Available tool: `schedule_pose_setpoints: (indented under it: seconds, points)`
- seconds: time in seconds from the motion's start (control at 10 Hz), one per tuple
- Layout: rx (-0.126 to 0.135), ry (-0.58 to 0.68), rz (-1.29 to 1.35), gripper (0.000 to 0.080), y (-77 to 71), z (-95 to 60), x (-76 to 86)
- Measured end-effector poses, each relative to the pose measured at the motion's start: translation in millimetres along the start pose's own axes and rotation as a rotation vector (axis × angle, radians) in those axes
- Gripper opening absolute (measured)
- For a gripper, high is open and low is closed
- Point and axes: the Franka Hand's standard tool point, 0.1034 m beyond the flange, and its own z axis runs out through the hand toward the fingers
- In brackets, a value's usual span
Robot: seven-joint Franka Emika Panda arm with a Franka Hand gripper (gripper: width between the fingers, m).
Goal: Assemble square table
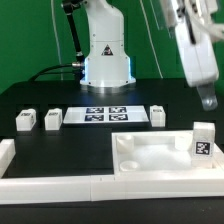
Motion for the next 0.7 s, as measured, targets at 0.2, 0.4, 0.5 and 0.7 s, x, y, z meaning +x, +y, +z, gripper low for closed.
schedule_pose_setpoints:
  seconds: [0.2, 0.4, 0.5, 0.7]
  points:
    - [-0.006, 0.002, 0.000, 0.0649, 1.3, 2.9, 0.6]
    - [-0.007, 0.002, -0.003, 0.0649, 1.7, 3.6, 0.8]
    - [-0.007, 0.002, -0.004, 0.0649, 1.8, 3.8, 0.9]
    - [-0.005, -0.003, -0.085, 0.0649, 1.4, -2.4, -2.2]
